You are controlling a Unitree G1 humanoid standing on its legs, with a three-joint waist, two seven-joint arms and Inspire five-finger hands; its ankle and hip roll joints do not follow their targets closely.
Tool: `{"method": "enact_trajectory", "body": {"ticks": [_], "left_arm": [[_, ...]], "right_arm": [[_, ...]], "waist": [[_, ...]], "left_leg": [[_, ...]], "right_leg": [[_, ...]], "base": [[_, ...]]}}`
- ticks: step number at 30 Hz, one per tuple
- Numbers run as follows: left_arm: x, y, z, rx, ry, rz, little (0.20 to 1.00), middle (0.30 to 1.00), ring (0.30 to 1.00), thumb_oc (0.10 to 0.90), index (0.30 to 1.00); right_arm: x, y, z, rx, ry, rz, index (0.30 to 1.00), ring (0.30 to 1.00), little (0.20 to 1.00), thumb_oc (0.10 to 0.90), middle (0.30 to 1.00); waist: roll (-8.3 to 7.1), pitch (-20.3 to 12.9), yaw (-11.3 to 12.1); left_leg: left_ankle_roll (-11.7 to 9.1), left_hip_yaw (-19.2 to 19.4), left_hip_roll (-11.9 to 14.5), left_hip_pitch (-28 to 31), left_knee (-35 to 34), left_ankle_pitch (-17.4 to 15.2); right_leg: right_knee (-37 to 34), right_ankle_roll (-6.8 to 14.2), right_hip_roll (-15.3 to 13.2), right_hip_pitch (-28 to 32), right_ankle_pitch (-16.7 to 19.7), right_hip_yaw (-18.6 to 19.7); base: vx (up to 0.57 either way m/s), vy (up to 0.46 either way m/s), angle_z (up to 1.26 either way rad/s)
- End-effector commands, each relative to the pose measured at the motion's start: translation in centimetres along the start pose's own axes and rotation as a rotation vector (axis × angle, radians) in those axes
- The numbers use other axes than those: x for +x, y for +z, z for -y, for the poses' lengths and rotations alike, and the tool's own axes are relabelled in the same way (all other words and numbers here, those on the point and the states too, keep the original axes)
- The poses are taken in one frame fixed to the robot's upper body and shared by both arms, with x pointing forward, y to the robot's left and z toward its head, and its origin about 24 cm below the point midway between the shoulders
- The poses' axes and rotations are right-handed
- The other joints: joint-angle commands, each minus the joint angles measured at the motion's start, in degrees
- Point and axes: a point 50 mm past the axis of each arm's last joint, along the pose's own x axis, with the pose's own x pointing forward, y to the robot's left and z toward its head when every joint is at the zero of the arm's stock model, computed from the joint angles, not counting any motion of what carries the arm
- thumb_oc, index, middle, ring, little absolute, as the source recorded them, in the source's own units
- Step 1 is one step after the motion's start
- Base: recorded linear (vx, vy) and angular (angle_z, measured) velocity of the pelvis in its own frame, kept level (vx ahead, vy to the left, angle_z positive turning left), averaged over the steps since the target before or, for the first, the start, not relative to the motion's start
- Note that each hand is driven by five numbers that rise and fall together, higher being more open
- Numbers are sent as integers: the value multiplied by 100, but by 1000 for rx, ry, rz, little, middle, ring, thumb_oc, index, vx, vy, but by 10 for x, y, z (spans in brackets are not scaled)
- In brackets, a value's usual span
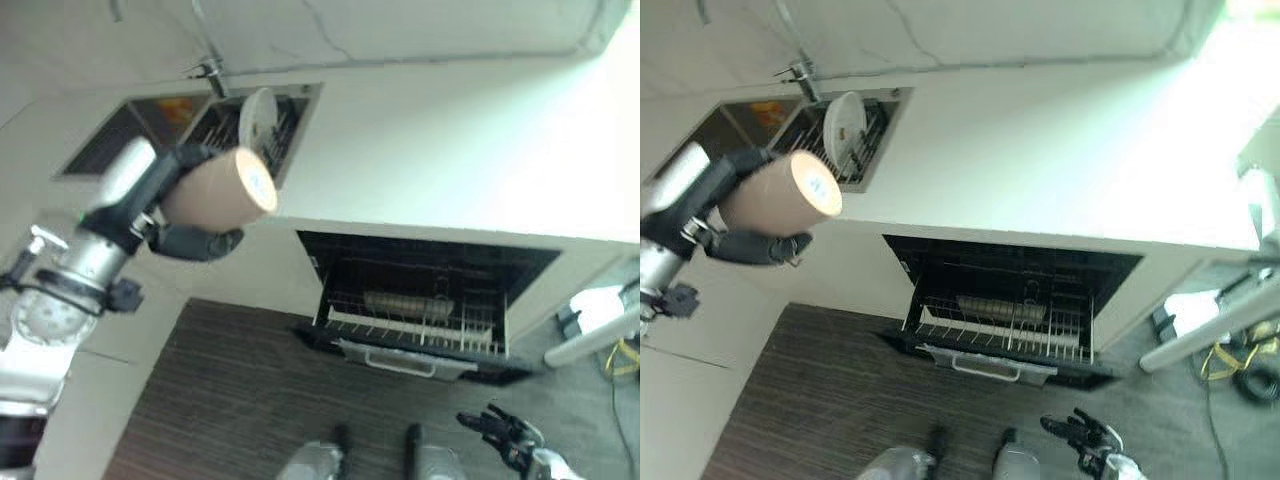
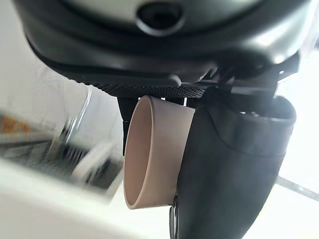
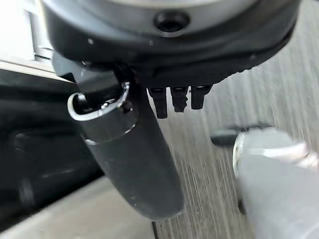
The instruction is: Place the dishes in the dishwasher.
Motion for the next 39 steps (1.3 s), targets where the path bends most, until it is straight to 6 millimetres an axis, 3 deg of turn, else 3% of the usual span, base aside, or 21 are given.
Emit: {"method": "enact_trajectory", "body": {"ticks": [1,6,8,10,13,14,16,18,20,24,29,32,34,36,39], "left_arm": [[5,32,-52,78,275,176,300,300,300,400,300],[7,29,-38,109,281,166,300,300,300,400,300],[10,30,-36,113,283,167,300,300,300,400,300],[9,26,-30,109,292,137,300,300,300,400,300],[9,23,-12,83,313,102,300,300,300,400,300],[11,25,-7,54,346,112,300,300,300,400,300],[11,26,-7,35,353,117,300,300,300,400,300],[11,25,-7,11,342,117,300,300,300,400,300],[10,28,-4,9,341,133,300,300,300,400,300],[7,22,-2,-27,361,128,300,300,300,400,300],[9,14,11,-180,362,103,300,300,300,400,300],[9,11,22,-305,365,90,300,300,300,400,300],[8,8,31,-397,385,81,300,300,300,400,300],[6,2,41,-522,423,65,300,300,300,400,300],[3,-4,53,-632,482,54,300,300,300,400,300]], "right_arm": [[-9,-15,27,8,-80,-11,900,900,900,800,900],[-9,-17,22,-17,-64,18,900,900,900,800,900],[-9,-18,15,-16,-28,35,900,900,900,800,900],[-6,-17,-2,-52,32,36,900,900,900,800,900],[-3,-15,-12,-125,70,25,900,900,900,800,900],[-3,-7,-10,-194,91,45,900,900,900,800,900],[-3,-2,-9,-199,96,73,900,900,900,800,900],[-3,3,-6,-105,80,101,900,900,900,800,900],[-4,6,-5,-34,92,138,900,900,900,800,900],[-5,9,-3,85,72,194,900,900,900,800,900],[-10,12,-1,114,63,287,900,900,900,800,900],[-14,29,-5,167,58,409,900,900,900,800,900],[-21,50,-12,190,63,547,900,900,900,800,900],[-42,87,-17,267,121,822,900,900,900,800,900],[-73,122,-26,267,134,1094,900,900,900,800,900]], "waist": [[-148,-293,-9],[-77,-326,-149],[-24,-276,-178],[-35,-313,-79],[-106,-321,-33],[-107,-230,-44],[-119,-196,-58],[-197,-215,11],[-196,-271,-50],[-86,-360,-175],[-100,-499,-311],[-146,-554,-388],[-203,-581,-469],[-274,-614,-588],[-328,-638,-718]], "left_leg": [[-393,246,341,-506,821,-482],[-254,-16,311,-278,821,-683],[-240,-173,349,-210,821,-743],[-336,-37,529,-155,821,-816],[-530,205,770,-156,821,-795],[-696,361,979,-313,821,-559],[-746,437,1088,-396,821,-434],[-648,285,850,-318,821,-523],[-623,499,946,-363,821,-513],[-649,479,1040,-370,821,-566],[-599,415,931,-213,821,-787],[-546,460,914,-133,821,-906],[-499,503,907,-81,821,-974],[-438,558,914,-15,821,-1052],[-387,661,938,56,821,-1103]], "right_leg": [[-509,393,-64,886,-527,-577],[-509,425,27,1076,-417,-594],[-509,457,-62,1143,-400,-695],[-509,638,-510,1140,-318,-1008],[-509,601,-571,1074,-494,-1051],[-509,539,-512,976,-553,-1007],[-509,505,-468,939,-567,-959],[-509,507,-473,890,-521,-888],[-509,491,-479,871,-509,-995],[-509,497,-412,902,-546,-872],[-509,554,-477,881,-541,-759],[-509,590,-492,869,-537,-705],[-509,615,-492,850,-517,-668],[-509,633,-467,827,-505,-588],[-509,634,-453,813,-491,-536]], "base": [[-26,191,-39],[-31,86,-34],[-125,-207,14],[-96,-386,17],[-75,-443,-28],[-117,-225,-5],[-86,-193,2],[-54,-125,-2],[-77,4,-27],[-8,95,-9],[-2,72,-31],[-8,-9,-19],[-22,-48,-9],[-24,-54,-8],[-12,-15,-8]]}}
